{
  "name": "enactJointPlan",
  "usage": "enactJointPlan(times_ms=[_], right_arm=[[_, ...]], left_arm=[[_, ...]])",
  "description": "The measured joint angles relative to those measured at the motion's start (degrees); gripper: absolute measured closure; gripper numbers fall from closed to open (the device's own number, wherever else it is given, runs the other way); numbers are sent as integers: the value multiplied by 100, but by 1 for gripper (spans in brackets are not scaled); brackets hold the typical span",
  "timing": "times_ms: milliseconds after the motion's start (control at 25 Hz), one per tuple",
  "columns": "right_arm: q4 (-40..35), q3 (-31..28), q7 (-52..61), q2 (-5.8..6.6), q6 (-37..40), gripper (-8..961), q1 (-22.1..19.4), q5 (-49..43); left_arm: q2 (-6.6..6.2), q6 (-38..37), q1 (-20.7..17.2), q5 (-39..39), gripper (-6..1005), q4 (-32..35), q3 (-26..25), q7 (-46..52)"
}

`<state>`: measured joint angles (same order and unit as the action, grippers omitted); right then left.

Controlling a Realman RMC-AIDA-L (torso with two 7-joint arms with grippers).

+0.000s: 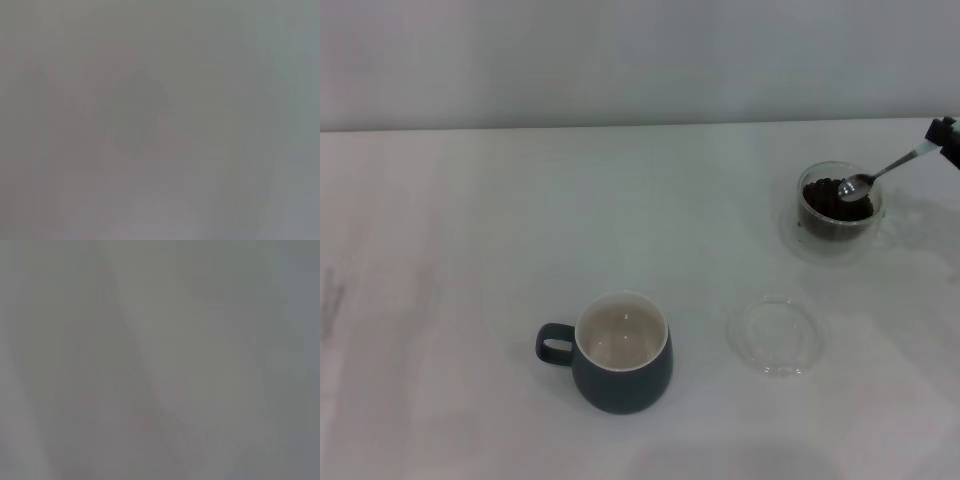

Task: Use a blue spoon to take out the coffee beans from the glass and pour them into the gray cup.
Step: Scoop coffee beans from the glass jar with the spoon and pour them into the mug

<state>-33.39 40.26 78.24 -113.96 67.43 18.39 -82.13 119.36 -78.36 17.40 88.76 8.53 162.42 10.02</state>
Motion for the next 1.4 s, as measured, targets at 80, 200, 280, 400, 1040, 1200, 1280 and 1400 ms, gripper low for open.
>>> enactJointPlan(times_ms=[80, 200, 280, 400, 1040, 1200, 1280, 1400], right_arm=[[0, 2, -1, 0, -83, 806, 9, -89], [-2, 32, -1, -7, -140, 806, 21, -186], [-4, 60, 6, -20, -141, 806, 25, -209], [-5, 64, 49, -35, -117, 806, 22, -212], [51, 122, 1043, -19, -163, 806, -20, -239], [52, 133, 1394, -20, -287, 806, -17, -239], [54, 139, 1546, -23, -387, 806, -9, -239], [60, 166, 1776, -24, -472, 806, 10, -240]], left_arm=[[0, -1, 0, 0, 114, 0, 0, 0], [0, -2, 6, 0, 113, 0, 6, 0], [0, -4, 11, 0, 113, 0, 11, 0], [0, -5, 16, 0, 113, 0, 17, 0], [-7, -4, 22, 0, 113, -40, 17, 0], [-14, -4, 16, 0, 113, -44, 13, 0], [-19, -4, 12, 0, 113, -43, 8, 0], [-20, -4, 3, 0, 113, -43, 0, 0]])
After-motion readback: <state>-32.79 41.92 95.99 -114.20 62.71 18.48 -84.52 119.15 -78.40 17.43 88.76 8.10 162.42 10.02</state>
